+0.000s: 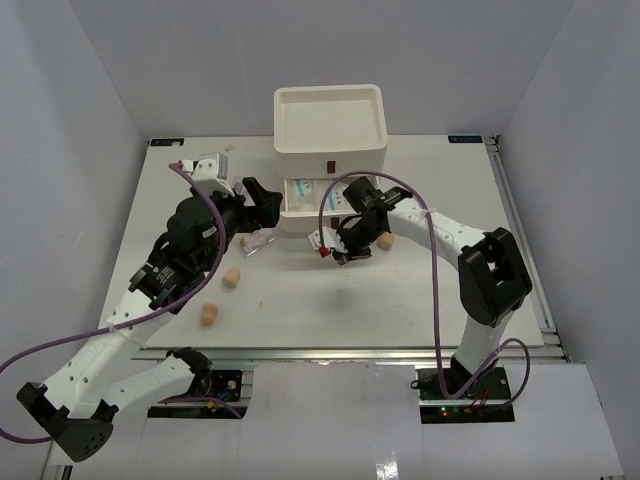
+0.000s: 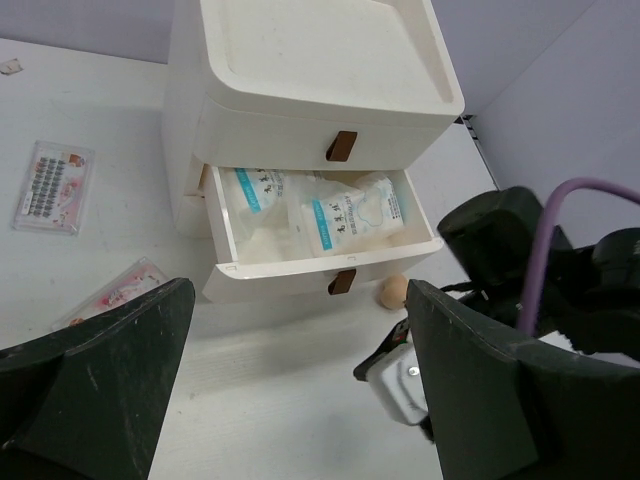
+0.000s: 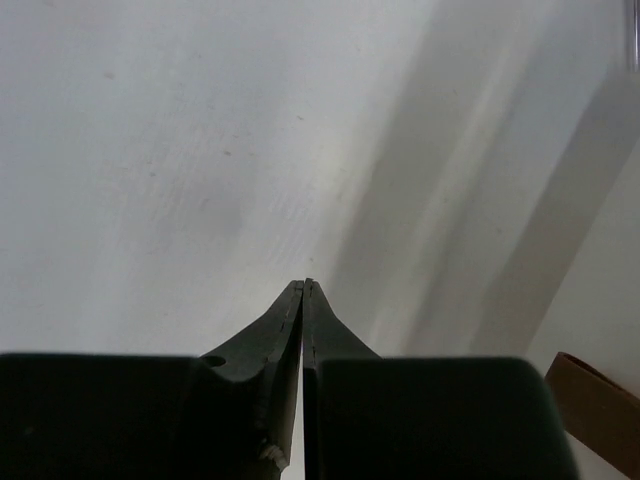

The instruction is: Organize the makeup

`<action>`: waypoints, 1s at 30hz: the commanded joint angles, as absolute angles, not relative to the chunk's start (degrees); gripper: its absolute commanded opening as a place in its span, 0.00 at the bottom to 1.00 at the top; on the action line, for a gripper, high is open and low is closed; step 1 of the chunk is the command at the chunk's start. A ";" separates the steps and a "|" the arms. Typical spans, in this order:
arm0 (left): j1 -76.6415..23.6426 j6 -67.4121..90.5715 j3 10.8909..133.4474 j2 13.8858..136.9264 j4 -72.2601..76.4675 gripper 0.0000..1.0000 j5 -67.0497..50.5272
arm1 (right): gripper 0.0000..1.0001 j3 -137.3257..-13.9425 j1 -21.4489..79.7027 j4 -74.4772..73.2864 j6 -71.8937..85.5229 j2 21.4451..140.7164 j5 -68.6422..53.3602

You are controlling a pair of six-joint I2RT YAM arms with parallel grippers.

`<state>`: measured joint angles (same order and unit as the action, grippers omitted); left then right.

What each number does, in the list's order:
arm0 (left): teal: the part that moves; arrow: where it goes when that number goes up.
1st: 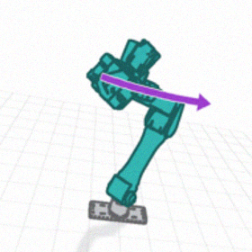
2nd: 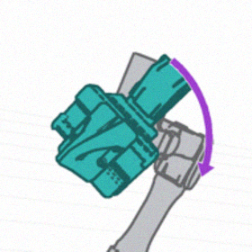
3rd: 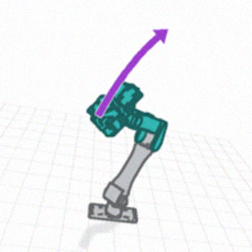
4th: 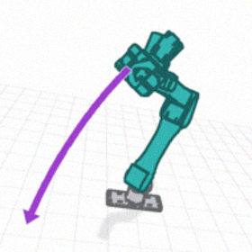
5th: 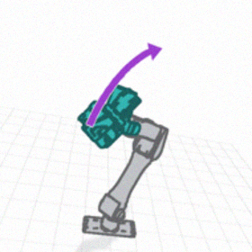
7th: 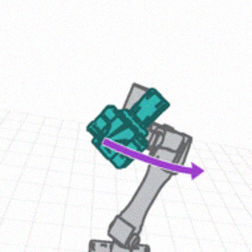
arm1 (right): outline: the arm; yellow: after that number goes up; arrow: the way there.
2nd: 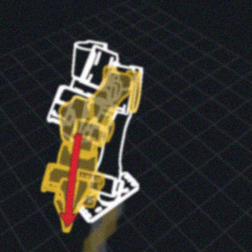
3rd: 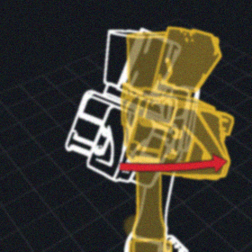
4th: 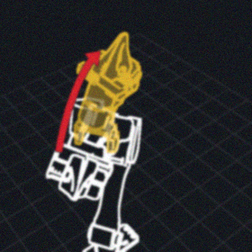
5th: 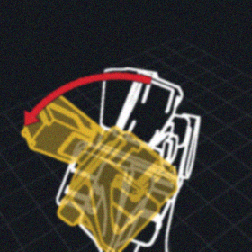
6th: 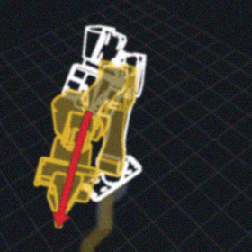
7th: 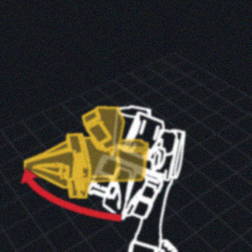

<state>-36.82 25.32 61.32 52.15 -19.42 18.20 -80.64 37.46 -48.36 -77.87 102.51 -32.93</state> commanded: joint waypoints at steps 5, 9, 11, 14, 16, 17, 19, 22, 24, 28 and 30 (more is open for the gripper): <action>-36.47 25.49 61.70 50.38 -19.95 0.98 18.53 | 0.08 -77.96 40.96 -10.25 -52.89 106.95 -2.91; -36.47 25.85 61.33 49.82 -20.31 0.98 18.90 | 0.08 -80.65 40.87 -4.40 -50.91 108.82 3.29; -36.47 26.02 61.00 49.57 -20.39 0.98 18.98 | 0.11 -81.41 40.86 -1.86 -51.16 109.00 5.10; -36.47 26.21 60.84 49.63 -20.22 0.98 18.97 | 0.22 -83.48 40.53 -1.36 -51.48 110.16 6.19; -36.47 26.28 60.90 49.84 -20.21 0.98 18.89 | 0.27 -84.87 40.25 -1.54 -51.45 110.65 5.62; -36.47 26.28 60.87 49.91 -20.21 0.98 18.86 | 0.28 -85.29 40.18 -1.85 -51.62 110.69 4.99; -36.47 26.28 60.82 50.05 -20.17 0.98 18.76 | 0.30 -86.00 40.12 -2.59 -51.94 110.74 3.56; -36.47 26.28 60.82 50.19 -20.04 0.98 18.63 | 0.30 -87.17 40.16 -3.15 -52.22 111.12 2.42; -36.47 26.28 60.88 50.30 -20.04 0.98 18.52 | 0.29 -89.12 39.89 -4.98 -52.49 111.93 1.28; -36.47 26.28 60.91 50.34 -20.02 0.98 18.39 | 0.24 -93.85 38.91 -6.87 -52.46 113.59 -1.51; -36.47 26.28 60.88 50.25 -19.95 0.98 18.46 | 0.22 -96.39 38.17 -6.87 -51.11 115.58 0.28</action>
